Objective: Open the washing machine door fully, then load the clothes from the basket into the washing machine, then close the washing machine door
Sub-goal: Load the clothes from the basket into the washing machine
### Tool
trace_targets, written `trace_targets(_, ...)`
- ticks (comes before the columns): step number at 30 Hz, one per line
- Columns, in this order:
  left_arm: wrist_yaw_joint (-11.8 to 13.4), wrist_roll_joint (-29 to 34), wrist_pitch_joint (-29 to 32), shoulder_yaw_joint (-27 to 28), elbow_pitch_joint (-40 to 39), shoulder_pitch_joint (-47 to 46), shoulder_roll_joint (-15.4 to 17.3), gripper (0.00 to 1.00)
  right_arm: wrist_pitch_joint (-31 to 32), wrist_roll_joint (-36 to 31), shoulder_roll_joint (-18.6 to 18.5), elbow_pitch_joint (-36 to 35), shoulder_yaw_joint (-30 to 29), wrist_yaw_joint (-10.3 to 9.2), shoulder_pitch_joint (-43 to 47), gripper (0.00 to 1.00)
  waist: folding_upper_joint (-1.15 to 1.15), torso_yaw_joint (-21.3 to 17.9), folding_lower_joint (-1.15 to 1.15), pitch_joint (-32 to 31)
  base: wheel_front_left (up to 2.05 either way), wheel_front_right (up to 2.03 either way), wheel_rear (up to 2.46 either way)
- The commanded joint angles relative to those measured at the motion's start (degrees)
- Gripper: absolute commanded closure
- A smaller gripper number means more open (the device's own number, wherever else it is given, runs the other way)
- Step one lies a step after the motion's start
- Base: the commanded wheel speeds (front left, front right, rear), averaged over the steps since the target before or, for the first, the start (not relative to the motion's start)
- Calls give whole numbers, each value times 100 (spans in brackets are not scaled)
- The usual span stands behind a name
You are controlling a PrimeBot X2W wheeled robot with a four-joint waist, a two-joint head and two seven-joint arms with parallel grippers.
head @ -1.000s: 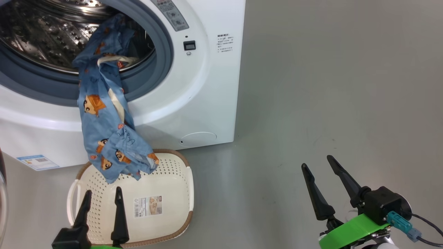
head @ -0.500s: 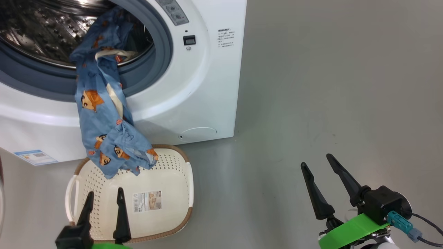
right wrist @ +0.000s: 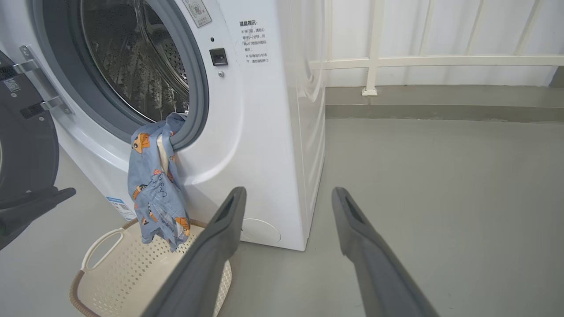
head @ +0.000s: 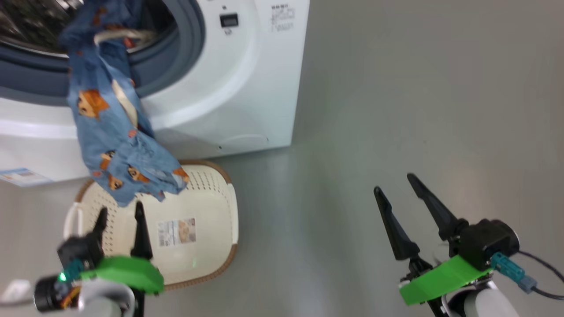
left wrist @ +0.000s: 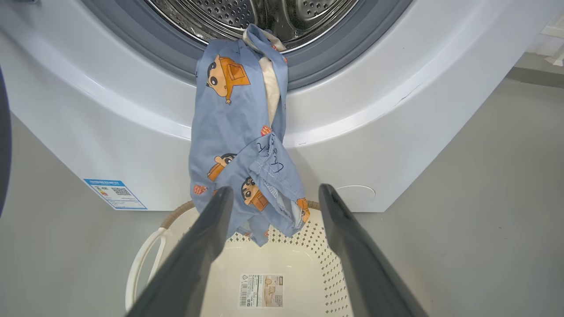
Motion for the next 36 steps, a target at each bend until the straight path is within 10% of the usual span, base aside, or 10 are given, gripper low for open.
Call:
trace_targets(1,-109,-60,25,246,211,-442,118,0,-86,57,-45,-144,201,35,-199,0,0,-167,0,433,0,0,0)
trace_targets(19,-697,-561,853,627,2651,-3130,602,0,-508,406,-10,251,520,35,-1139,0,0,-883,0,1751,0,0,0)
trace_targets(31,-219,-538,1086,762,3336,-3883,929,0,-595,545,58,507,626,35,-1360,0,0,-1018,0,1910,0,0,0)
trace_targets(32,-194,-548,1095,771,3372,-3913,932,48,-596,553,62,500,626,35,-1373,0,0,-1019,0,1914,0,0,0)
trace_targets(34,-151,-547,1093,770,3428,-3965,941,100,-596,561,66,489,623,35,-1388,0,0,-1017,0,1911,0,0,0)
trace_targets(36,-170,-544,1130,739,3481,-3993,938,100,-597,555,66,483,617,35,-1388,0,0,-1004,0,1897,0,0,0)
